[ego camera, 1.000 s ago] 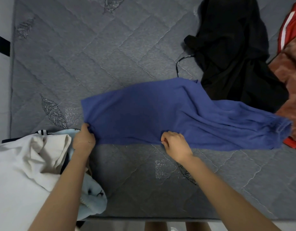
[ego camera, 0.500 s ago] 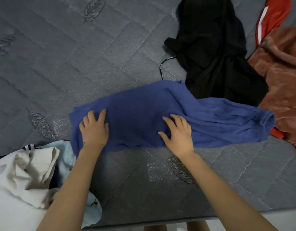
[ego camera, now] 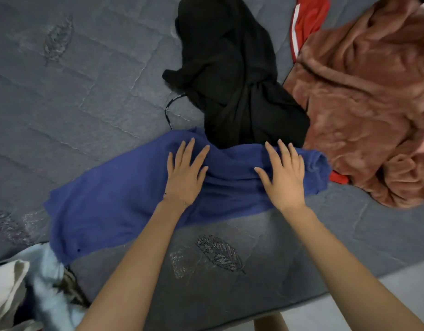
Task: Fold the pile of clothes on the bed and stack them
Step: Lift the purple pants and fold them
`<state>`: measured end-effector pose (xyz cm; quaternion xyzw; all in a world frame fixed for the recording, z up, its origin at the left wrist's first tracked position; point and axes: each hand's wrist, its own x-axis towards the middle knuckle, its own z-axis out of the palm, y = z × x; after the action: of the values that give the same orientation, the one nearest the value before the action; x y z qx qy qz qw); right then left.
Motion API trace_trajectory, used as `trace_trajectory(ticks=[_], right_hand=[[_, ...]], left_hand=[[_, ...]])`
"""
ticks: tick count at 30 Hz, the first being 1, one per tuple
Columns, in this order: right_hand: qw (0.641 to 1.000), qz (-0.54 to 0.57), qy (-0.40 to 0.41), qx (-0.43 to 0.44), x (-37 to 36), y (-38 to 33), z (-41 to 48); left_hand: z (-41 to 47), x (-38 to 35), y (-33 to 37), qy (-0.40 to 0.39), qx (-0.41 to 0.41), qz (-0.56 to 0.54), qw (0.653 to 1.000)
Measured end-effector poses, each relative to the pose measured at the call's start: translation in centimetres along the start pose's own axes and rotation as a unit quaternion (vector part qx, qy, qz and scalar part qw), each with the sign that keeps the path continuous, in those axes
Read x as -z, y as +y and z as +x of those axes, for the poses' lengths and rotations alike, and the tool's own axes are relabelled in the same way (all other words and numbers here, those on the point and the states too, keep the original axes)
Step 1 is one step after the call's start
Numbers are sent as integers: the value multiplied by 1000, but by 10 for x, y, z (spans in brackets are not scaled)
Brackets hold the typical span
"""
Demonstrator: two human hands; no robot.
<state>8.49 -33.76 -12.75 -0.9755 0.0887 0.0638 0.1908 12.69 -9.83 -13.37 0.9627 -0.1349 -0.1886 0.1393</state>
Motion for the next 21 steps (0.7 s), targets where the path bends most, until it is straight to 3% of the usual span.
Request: trace_trajectory(ticks=[7, 10, 12, 16, 21], right_hand=[[993, -90, 72, 2, 28, 55, 17], [995, -87, 1, -57, 36, 73, 27], [996, -28, -64, -63, 43, 83, 34], [965, 234, -73, -98, 69, 96, 44], [896, 415, 44, -153, 107, 96, 58]], left_hand=[[53, -8, 56, 1, -50, -33, 998], [64, -11, 74, 10, -47, -15, 999], [68, -11, 81, 13, -32, -2, 999], [73, -3, 85, 2, -28, 26, 999], [87, 30, 118, 162, -31, -162, 973]])
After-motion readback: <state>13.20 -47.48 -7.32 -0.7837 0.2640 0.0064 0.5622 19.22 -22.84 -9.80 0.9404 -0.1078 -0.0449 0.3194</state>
